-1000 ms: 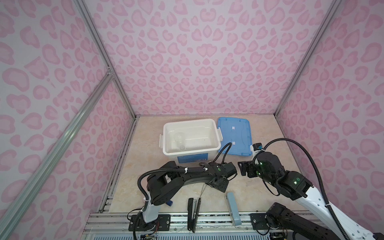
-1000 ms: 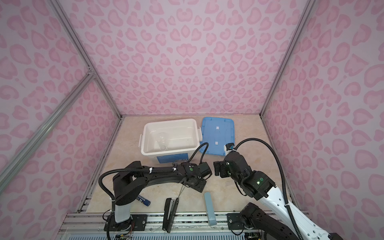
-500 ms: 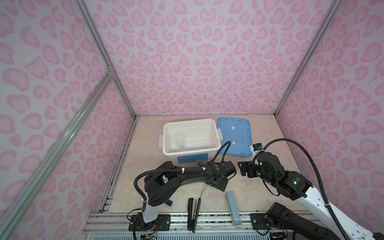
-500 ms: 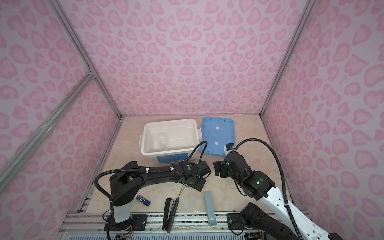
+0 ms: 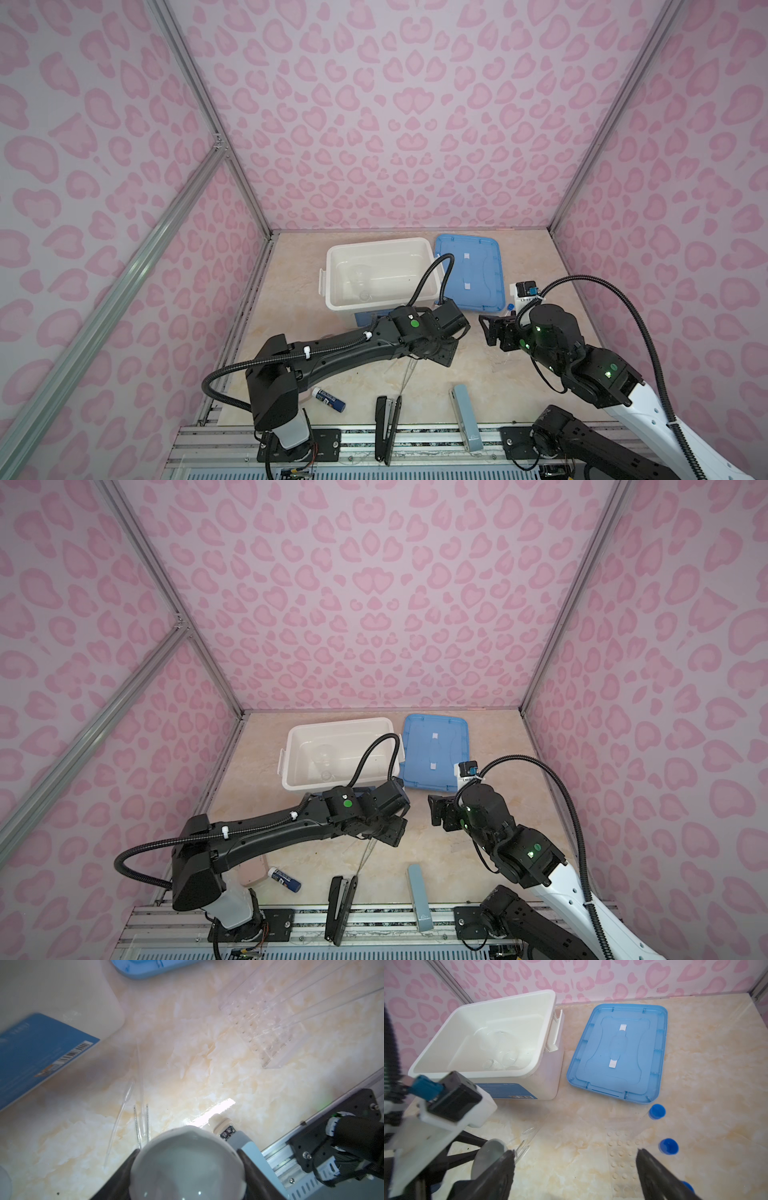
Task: Organize the chemistry lab equipment
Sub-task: 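Lift the white dish with the left gripper and carry it over the bin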
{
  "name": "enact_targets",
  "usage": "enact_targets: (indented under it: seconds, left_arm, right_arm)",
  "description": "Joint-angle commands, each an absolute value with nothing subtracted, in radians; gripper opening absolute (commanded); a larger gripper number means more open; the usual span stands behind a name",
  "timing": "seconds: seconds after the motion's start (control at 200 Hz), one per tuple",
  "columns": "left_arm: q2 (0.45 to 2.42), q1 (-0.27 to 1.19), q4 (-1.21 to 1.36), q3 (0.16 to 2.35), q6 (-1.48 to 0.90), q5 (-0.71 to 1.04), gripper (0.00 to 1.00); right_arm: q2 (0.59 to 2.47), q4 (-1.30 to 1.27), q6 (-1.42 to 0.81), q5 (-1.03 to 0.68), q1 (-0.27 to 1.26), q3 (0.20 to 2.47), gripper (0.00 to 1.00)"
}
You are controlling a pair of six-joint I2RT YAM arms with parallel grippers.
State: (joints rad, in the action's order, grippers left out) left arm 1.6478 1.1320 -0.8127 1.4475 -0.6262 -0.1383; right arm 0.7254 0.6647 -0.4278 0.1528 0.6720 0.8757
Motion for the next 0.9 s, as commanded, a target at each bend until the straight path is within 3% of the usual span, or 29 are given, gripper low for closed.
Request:
enact_targets:
  seconds: [0.0,0.325,0.645,0.895]
  left_arm:
    - [1.605,1.103,-0.929,1.516,-0.588,-0.165,0.58]
    - [1.558,0.852,-1.032,1.695,-0.476,-0.17,0.56]
    - [1.682,0.643,-0.979,1.755,-0.407,-0.135,0.55]
    - [1.828,0.561,-0.925,1.774,-0.383,-0.167,0.56]
  right_arm:
    - [0.755,0.602,-0.396,0.123,0.672,0.908,0.92]
    - [0.958,0.463,-0.368,-0.003,0.676,1.04,0.92]
    - [1.217,0.344,-0.334,-0.099,0.694,1.197,0.94]
    - [1.382,0.289,-0.311,-0.13,0.703,1.271,0.94]
